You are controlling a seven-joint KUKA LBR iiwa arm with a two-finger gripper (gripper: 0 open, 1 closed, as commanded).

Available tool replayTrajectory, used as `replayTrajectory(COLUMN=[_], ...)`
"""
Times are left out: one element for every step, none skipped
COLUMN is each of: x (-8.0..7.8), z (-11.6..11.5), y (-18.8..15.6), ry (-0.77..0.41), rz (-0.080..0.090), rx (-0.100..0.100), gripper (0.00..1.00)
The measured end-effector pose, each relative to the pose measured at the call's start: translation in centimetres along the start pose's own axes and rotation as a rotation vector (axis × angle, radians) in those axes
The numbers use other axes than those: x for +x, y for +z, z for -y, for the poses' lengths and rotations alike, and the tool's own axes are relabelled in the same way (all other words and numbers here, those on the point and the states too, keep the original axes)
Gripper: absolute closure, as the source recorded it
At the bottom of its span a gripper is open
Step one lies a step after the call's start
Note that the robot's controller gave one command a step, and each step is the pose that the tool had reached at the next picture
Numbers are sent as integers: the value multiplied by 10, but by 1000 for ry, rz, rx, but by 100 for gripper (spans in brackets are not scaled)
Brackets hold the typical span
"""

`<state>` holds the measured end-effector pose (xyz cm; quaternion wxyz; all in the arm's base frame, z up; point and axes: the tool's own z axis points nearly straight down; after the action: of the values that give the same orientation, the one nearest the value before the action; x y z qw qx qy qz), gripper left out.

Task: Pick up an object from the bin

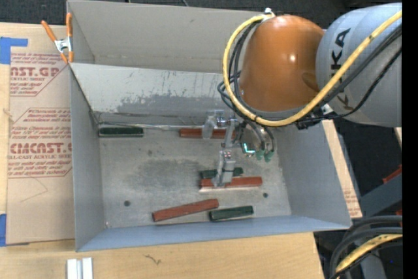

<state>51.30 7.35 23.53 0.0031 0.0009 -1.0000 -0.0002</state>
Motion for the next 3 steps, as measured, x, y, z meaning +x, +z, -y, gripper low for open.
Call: replayTrajectory(x=[28, 29, 27], z=[19, -16, -40], y=[167, 134, 123], ry=[-82, -95, 35], rz=[13, 9, 7], rx=[-1, -2, -2], gripper=[0, 0, 0])
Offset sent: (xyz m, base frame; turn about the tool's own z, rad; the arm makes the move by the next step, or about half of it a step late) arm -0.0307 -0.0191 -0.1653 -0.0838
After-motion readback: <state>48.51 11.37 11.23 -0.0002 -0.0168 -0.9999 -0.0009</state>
